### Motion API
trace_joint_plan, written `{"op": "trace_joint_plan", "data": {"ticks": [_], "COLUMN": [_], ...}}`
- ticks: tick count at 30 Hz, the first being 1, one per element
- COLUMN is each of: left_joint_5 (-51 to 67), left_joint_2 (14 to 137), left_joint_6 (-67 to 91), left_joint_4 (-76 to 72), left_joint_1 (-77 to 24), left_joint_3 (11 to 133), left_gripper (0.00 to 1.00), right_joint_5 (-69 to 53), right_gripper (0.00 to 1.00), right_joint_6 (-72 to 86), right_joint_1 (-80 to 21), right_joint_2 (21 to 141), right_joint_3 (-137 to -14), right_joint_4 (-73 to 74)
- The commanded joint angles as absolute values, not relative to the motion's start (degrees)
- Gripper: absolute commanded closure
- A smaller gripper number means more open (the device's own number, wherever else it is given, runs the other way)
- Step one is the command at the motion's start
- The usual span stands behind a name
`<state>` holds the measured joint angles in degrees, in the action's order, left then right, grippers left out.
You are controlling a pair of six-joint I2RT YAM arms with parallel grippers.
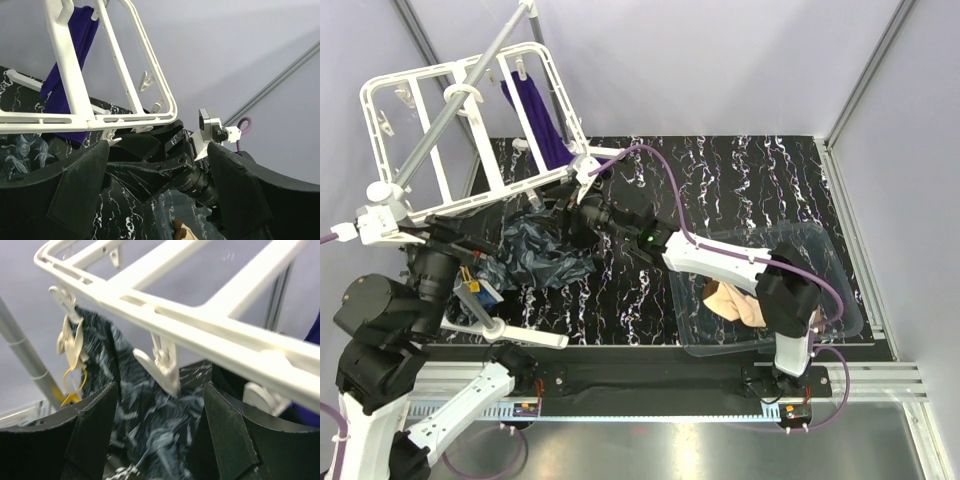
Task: Clip the socks to the hanger
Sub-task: Open the clamp at the hanger.
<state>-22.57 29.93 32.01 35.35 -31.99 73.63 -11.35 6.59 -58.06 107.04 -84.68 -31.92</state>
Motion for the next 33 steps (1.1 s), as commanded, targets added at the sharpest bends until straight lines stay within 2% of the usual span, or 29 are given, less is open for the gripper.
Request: {"op": "trace_joint_plan", "data": {"ticks": [1, 5, 10, 16, 22, 30, 33], "left_joint_5": [-20.92, -20.13, -18.55, -17.84, -17.32, -17.32, -16.88], "left_joint_2": [29.1, 28.74, 29.0, 28.92, 29.18, 29.09, 29.27], "left_joint_6": [32.08, 32.61, 33.05, 33.66, 34.19, 34.45, 34.54], "left_joint_4": [35.51, 35.07, 34.8, 34.37, 34.45, 34.28, 34.28], "left_joint_1": [-32.17, -32.17, -32.08, -32.08, -32.08, -32.08, -32.08], "left_joint_3": [75.23, 74.53, 74.71, 74.71, 74.53, 74.53, 74.53], "left_gripper": [0.15, 0.14, 0.14, 0.14, 0.15, 0.15, 0.15], "right_joint_5": [-8.53, -6.69, -4.57, -4.04, -3.78, -3.69, -3.78], "right_gripper": [0.24, 0.25, 0.32, 0.34, 0.45, 0.45, 0.47], "right_joint_6": [1.68, 1.58, 1.49, 2.37, 2.72, 3.51, 3.87], "right_joint_1": [-58.1, -58.18, -58.18, -58.18, -58.18, -58.18, -58.18], "right_joint_2": [109.15, 111.35, 112.5, 112.5, 112.76, 112.68, 113.12], "right_joint_3": [-88.94, -91.49, -92.46, -90.97, -91.05, -89.74, -89.65], "right_joint_4": [-39.02, -39.55, -39.64, -41.31, -41.31, -41.92, -42.19]}}
